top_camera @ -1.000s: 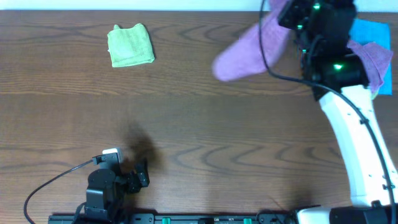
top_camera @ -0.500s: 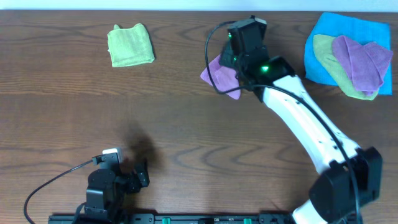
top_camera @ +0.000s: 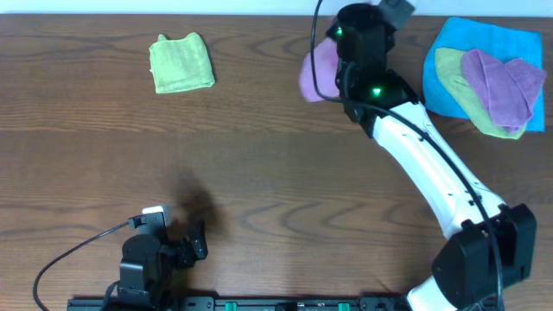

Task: Fold the cloth
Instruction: 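Drag the purple cloth with the right gripper to the table center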

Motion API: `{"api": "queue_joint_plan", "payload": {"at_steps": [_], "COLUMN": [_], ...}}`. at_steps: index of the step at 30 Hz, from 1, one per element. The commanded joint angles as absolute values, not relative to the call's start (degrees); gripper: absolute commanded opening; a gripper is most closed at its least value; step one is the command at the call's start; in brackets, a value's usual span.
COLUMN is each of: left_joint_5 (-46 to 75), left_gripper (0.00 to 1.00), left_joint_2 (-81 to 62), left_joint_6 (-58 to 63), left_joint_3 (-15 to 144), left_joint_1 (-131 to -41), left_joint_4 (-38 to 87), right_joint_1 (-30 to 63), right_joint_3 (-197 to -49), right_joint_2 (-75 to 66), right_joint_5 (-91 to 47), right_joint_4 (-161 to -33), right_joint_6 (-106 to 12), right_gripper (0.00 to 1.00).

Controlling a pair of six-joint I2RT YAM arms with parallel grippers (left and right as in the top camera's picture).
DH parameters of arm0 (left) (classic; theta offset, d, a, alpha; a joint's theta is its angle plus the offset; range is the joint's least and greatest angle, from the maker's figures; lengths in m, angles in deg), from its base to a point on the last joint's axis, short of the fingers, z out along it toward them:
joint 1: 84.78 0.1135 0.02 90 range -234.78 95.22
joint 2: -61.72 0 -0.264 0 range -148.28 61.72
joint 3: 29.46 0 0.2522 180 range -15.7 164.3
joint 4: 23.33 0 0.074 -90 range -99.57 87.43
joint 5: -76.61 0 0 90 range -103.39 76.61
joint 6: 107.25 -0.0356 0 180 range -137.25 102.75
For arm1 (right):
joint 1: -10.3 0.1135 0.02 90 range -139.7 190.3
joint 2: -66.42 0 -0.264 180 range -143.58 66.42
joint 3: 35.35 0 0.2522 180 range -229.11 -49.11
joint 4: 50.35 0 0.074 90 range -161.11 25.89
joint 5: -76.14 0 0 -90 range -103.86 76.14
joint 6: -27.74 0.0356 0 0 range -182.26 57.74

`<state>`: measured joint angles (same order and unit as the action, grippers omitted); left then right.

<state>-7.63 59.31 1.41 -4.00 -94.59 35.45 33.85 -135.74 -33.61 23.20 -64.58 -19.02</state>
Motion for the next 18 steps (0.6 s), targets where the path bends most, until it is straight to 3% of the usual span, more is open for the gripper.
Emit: {"api": "queue_joint_plan", "payload": {"at_steps": [1, 7, 11, 13, 18], "left_joint_5": [-8.0, -8.0, -8.0, -8.0, -8.0], "left_gripper": [0.95, 0.95, 0.95, 0.95, 0.95], "left_joint_2": [59.7, 59.7, 59.7, 59.7, 59.7], "left_joint_6": [1.4, 1.4, 1.4, 1.4, 1.4], "left_joint_3": [-5.2, -5.2, -5.2, -5.2, -5.2], "left_joint_1": [-94.3, -94.3, -94.3, -94.3, -94.3], "left_joint_4": [37.1, 37.1, 37.1, 37.1, 37.1], "right_joint_1": [33.4, 35.5, 36.3, 36.3, 34.9], "right_joint_3": [-136.5, -136.5, -136.3, -136.3, -136.3], "right_joint_2": [-33.2, -33.2, -33.7, -34.2, -34.8], "right_joint_5": [28.8, 24.2, 13.0, 11.2, 14.9], "right_joint_4": [-62.7, -81.0, -96.8, -95.6, -78.8], "right_joint_6": [-18.2, -13.2, 13.0, 20.2, 20.1], "right_gripper": [0.02, 0.01, 0.02, 0.02, 0.02]}}
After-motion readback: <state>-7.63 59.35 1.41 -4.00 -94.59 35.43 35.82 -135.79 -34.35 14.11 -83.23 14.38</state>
